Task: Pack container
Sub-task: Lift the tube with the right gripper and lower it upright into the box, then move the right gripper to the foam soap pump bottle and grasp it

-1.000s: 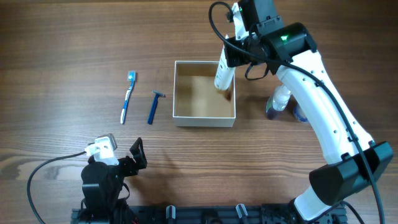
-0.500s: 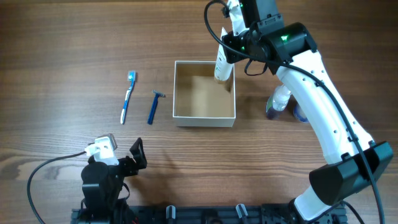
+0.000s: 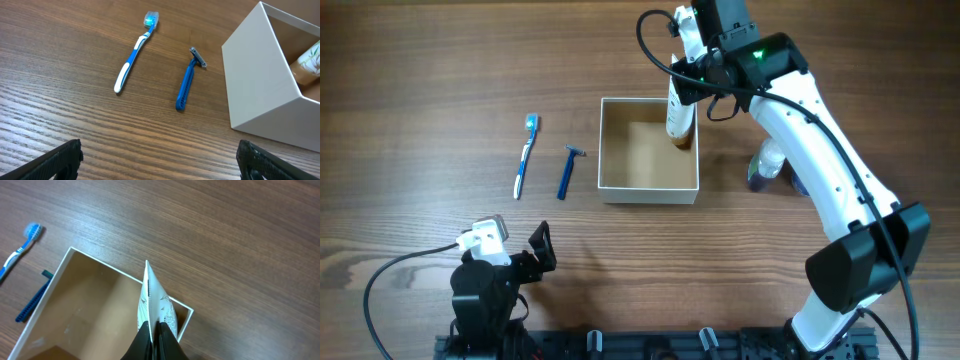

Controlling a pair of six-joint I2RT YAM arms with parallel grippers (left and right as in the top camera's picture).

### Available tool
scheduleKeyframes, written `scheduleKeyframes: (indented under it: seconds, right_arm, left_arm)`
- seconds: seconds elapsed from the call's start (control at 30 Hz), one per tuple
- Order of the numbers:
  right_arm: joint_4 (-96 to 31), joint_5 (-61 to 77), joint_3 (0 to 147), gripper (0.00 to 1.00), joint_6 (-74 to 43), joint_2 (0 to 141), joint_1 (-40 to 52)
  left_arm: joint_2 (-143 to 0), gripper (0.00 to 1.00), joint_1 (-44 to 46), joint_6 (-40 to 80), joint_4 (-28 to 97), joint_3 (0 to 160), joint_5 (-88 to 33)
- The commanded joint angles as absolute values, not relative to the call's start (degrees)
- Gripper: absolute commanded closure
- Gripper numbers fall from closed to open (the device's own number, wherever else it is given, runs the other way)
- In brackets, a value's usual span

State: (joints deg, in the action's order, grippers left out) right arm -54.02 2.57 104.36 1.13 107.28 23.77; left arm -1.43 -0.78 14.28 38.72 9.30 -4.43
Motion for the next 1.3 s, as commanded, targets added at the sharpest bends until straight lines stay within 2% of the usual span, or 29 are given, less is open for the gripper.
scheduleKeyframes:
  seconds: [0.0, 0.1, 0.4, 0.53, 0.83, 1.13, 1.27]
  right_arm:
    - [-53.3, 2.6, 105.3, 0.70, 3.0, 107.4, 23.9]
    - [-53.4, 2.6, 105.3, 0.64, 3.1, 107.4, 23.9]
    - [-54.2, 1.4, 105.3, 0.58, 2.4, 103.2, 23.9]
    - [-57.1, -6.0, 105.3, 0.39, -6.6, 96.7, 22.6]
    - [-74.7, -6.7, 105.1, 0.18, -22.1, 91.6, 11.9]
    - [-75.0, -4.1, 91.9, 0.12, -25.8, 93.8, 8.4]
    - [-70.5, -3.2, 84.7, 0.14, -27.4, 93.8, 8.4]
  left_arm:
    - [-0.9, 0.00, -0.5, 14.2, 38.6, 9.2, -4.9]
    - [-0.9, 0.00, -0.5, 14.2, 38.6, 9.2, -4.9]
    - [-0.9, 0.00, -0.5, 14.2, 38.6, 9.2, -4.9]
    - [-0.9, 0.00, -0.5, 14.2, 38.6, 9.2, -4.9]
    - [-0.9, 0.00, -0.5, 14.2, 38.6, 9.2, -4.9]
    - [-0.9, 0.00, -0.5, 14.2, 38.6, 9.2, -4.9]
    - [-0.9, 0.00, -0.5, 14.2, 38.6, 9.2, -4.9]
